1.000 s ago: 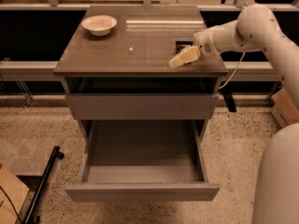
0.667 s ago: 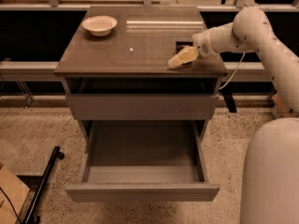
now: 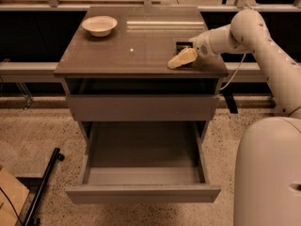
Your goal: Place rxbar chocolate into middle drawer
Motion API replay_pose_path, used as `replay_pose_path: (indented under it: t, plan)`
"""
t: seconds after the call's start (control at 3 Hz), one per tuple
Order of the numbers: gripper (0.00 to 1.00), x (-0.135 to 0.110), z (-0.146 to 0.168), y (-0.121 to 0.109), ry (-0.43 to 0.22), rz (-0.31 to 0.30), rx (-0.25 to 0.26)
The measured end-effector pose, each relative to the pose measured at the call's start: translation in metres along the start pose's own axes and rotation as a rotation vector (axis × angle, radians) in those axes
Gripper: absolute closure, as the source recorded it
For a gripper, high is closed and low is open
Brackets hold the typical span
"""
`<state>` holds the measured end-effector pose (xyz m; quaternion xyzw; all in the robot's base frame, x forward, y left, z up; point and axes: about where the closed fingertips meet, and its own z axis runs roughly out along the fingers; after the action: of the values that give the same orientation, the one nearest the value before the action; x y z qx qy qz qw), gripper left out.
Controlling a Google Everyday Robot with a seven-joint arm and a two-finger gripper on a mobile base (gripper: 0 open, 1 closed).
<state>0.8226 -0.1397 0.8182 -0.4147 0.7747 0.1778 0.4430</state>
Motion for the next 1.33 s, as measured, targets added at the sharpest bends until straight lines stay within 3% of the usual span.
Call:
replay_pose_path:
  t: [0.67,1.0,1.33]
  plan:
    - [0.66,-0.006,-0.018,0.007,-0.003,-0.032,0.004]
    - [0.89,-0.021,-0.044,0.024,-0.036,-0.071,-0.004]
    - [1.00,-0.040,-0.076,0.058,-0.063,-0.143,-0.069]
